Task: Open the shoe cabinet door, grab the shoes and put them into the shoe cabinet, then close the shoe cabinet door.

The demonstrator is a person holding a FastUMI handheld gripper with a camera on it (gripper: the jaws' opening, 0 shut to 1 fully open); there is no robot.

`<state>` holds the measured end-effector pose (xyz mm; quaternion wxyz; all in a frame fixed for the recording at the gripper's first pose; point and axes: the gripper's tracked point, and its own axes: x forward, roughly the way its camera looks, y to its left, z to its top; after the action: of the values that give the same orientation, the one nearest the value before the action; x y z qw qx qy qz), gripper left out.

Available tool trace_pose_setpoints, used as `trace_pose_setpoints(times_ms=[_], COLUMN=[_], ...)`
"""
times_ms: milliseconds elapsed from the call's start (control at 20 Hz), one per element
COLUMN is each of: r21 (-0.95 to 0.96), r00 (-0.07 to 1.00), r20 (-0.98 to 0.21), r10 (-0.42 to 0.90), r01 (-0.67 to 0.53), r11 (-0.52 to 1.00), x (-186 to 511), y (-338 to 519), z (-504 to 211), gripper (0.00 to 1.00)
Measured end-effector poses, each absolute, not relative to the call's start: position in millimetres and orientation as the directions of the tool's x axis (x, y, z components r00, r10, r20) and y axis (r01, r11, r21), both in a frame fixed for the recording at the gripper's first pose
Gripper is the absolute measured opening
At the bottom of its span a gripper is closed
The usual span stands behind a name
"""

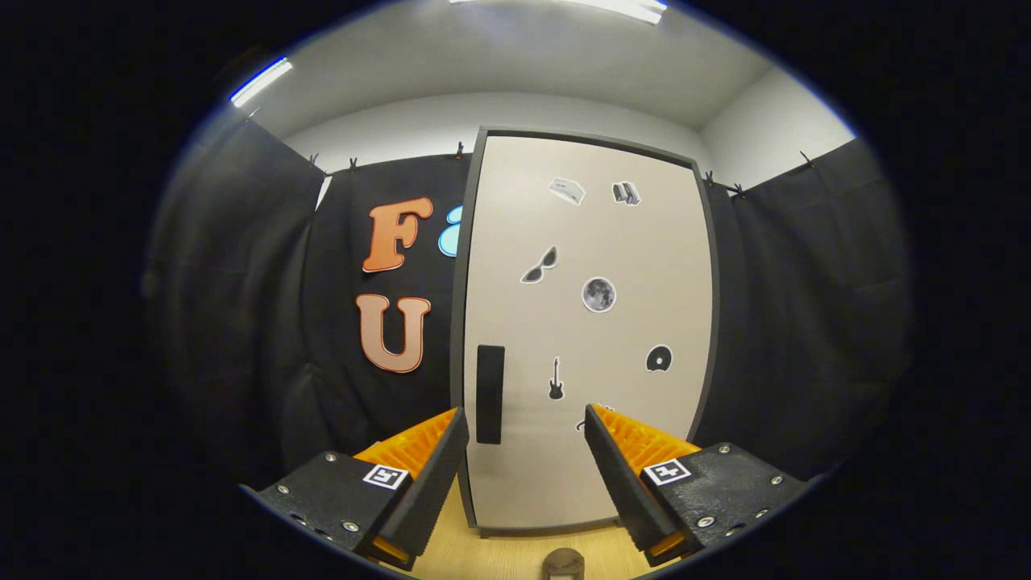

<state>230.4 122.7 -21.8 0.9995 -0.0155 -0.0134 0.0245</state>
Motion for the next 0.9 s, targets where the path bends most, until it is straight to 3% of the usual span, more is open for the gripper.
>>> trace_pose_setpoints(times_ms=[250,550,750,900], r21=[-0.059,-0.042,-0.040,-0.041], r00=[0.997,0.995,0.993,0.995], r20=[0.042,0.033,0.018,0.005], r10=[0.068,0.098,0.114,0.104], r01=[-0.065,-0.097,-0.113,-0.104], r11=[0.996,0.994,0.993,0.994], x=[279.3,326.9,352.6,365.0], y=[141.7,158.0,168.3,172.2], z=[-29.1,-41.0,-50.1,-56.3], gripper=[0.90,0.80,0.68,0.53])
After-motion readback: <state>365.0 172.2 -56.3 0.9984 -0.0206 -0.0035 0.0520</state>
